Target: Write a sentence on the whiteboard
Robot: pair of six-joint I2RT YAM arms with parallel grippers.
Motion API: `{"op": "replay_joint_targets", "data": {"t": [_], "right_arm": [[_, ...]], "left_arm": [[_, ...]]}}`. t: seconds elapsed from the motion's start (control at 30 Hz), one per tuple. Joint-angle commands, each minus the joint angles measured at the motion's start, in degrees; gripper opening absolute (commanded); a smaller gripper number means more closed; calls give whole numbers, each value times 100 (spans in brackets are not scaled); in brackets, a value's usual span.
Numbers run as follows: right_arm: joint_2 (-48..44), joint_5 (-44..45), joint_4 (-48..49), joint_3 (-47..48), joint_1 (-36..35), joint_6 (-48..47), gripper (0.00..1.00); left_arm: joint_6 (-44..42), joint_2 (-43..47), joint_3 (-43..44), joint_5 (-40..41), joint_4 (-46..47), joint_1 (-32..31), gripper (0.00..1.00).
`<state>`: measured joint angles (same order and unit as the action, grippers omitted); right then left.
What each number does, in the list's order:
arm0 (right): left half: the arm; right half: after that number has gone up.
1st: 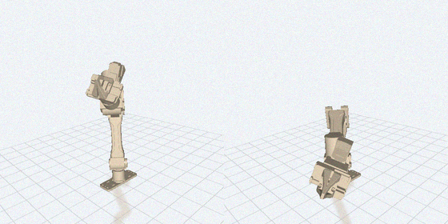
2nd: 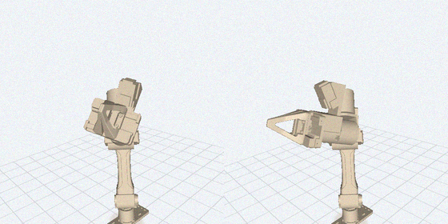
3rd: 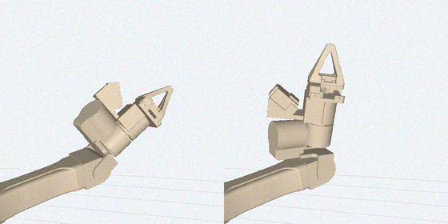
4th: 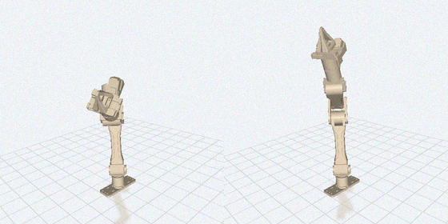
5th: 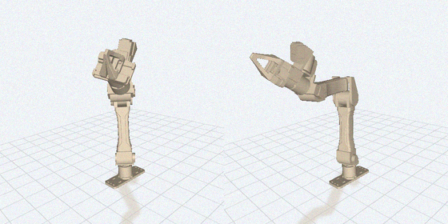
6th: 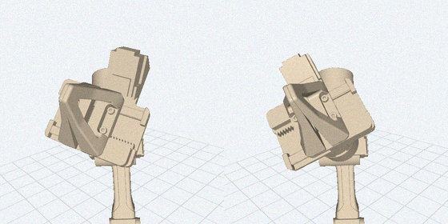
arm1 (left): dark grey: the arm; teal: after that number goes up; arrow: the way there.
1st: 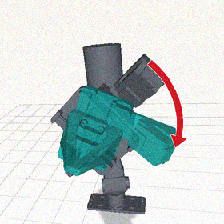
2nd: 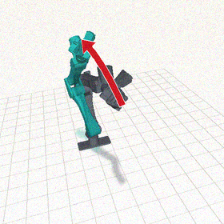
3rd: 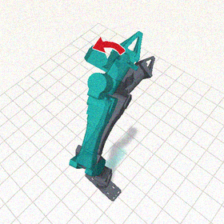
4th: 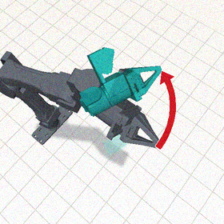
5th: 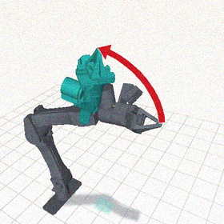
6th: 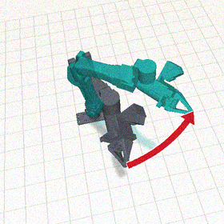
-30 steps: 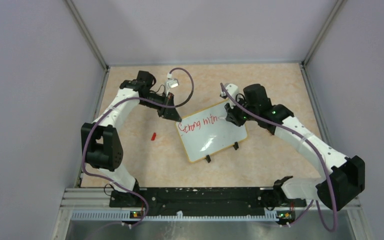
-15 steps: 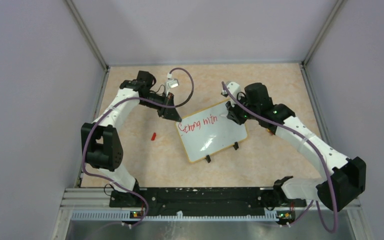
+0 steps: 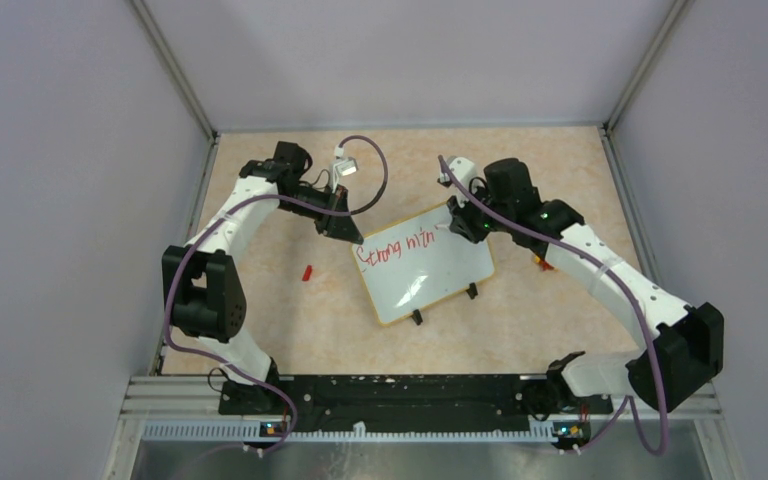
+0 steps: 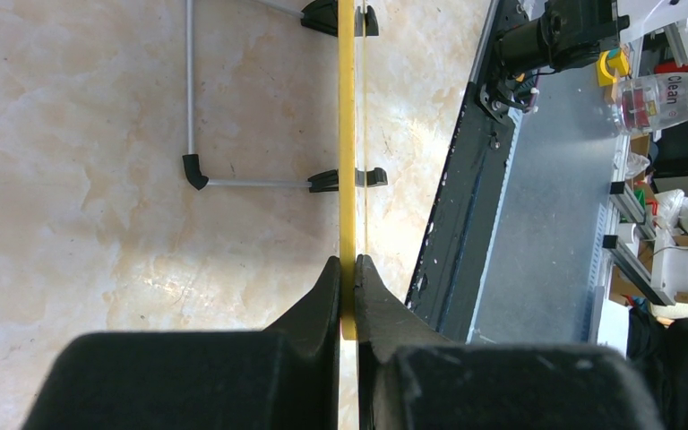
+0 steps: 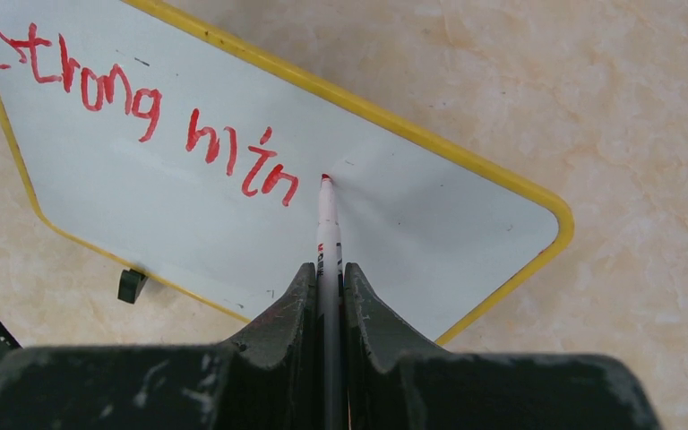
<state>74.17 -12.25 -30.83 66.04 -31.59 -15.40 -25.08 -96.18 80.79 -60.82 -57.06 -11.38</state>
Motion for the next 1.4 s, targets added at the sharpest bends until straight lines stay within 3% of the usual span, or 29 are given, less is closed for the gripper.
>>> {"op": "replay_joint_targets", "data": {"t": [0.0, 0.7, 1.37], "right_arm": [[64, -61, 222, 288, -32, -49, 0], [-241, 42, 242, -474, -84, -42, 0], [56, 419, 363, 356, 2, -206, 0]], "left_arm": [[-136, 51, 83, -123, 7, -23, 0], [-129, 41, 78, -102, 4, -23, 0], [-137, 19, 112, -100, -12, -27, 0]]}}
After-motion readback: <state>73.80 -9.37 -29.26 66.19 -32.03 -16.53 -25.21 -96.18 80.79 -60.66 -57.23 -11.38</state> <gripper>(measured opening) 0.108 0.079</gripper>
